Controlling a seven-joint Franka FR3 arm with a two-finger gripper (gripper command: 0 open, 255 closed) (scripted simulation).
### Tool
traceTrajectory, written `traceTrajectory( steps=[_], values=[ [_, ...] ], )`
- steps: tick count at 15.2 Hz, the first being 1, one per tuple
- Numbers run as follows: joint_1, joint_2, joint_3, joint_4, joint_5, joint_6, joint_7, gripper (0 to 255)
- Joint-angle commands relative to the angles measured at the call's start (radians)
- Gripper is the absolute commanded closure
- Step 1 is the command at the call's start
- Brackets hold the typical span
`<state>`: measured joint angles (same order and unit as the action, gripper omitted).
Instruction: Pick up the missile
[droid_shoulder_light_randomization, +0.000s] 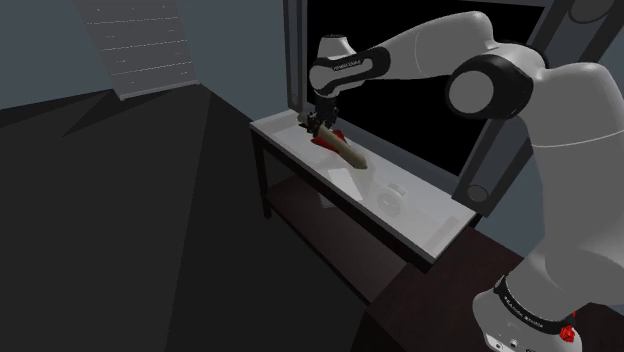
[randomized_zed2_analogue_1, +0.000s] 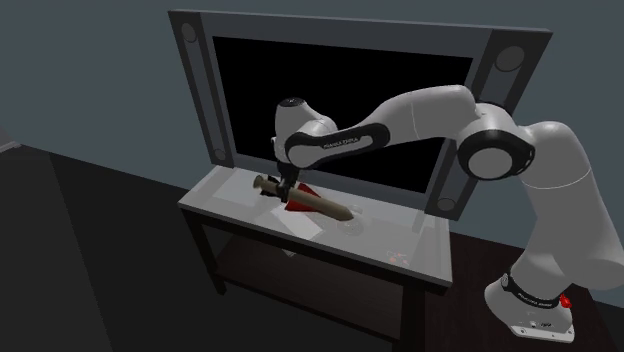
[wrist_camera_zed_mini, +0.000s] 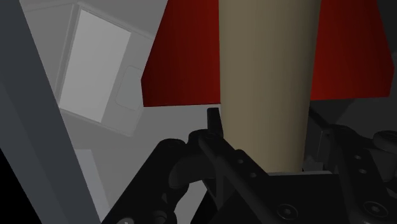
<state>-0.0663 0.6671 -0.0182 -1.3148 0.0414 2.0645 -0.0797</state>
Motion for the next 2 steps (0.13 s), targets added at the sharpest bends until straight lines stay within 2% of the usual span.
traceTrajectory(
  steps=[1,2],
  values=[
    [0.0,-0.005,0.0,0.009,0.0,-0.013,0.0,255],
    [0.0,-0.005,0.0,0.009,0.0,-0.013,0.0,255]
  ],
)
